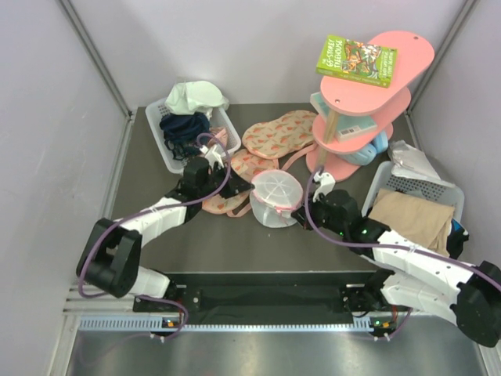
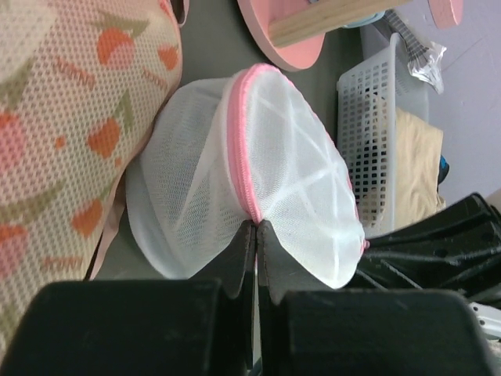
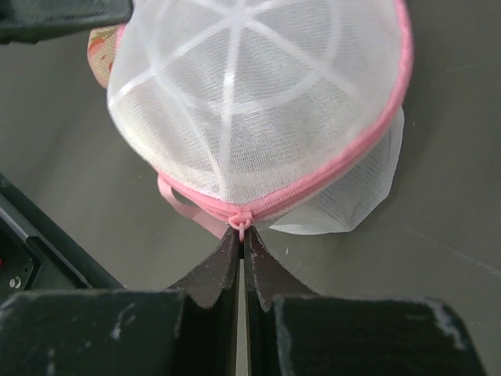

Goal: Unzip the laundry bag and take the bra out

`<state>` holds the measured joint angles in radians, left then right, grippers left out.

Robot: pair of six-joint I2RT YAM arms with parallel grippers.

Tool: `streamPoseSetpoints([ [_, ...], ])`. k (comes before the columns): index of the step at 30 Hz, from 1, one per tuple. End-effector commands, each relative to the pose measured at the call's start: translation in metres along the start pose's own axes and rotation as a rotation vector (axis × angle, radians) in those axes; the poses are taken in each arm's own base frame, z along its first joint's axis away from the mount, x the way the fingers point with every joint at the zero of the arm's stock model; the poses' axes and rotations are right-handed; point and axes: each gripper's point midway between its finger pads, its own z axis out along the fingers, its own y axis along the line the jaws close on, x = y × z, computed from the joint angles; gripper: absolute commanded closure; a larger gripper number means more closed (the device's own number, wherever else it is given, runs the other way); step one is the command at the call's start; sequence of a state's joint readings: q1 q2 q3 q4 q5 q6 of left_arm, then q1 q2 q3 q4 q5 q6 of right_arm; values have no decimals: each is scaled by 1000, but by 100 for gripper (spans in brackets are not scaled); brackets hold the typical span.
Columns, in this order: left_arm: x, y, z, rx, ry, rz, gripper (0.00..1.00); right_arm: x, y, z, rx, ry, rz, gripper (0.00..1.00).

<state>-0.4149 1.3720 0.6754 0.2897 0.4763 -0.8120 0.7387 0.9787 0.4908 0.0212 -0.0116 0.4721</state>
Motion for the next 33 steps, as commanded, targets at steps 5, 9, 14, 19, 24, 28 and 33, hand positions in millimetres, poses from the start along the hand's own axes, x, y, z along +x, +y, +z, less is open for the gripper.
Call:
streamPoseSetpoints([
  [5, -38, -29, 38, 168, -31, 83, 100, 2, 35, -9, -121, -9, 21, 100],
  [9, -40, -32, 40, 185, -33, 72, 51, 4, 43, -4, -131, -8, 45, 100],
  [14, -40, -6, 12, -33, -90, 103, 15, 0, 55, 5, -164, -38, 80, 100],
  [19, -20, 7, -22, -120, -152, 64, 11, 0, 65, 15, -180, -28, 81, 100],
  [24, 25, -5, -25, -60, -78, 17, 14, 2, 73, 21, -204, -24, 82, 100],
  [28, 42, -18, -21, 7, -62, -26, 20, 7, 81, 24, -223, -13, 80, 100],
  [33, 53, -20, -14, 30, -34, -44, 27, 8, 86, 24, -227, -14, 76, 100],
])
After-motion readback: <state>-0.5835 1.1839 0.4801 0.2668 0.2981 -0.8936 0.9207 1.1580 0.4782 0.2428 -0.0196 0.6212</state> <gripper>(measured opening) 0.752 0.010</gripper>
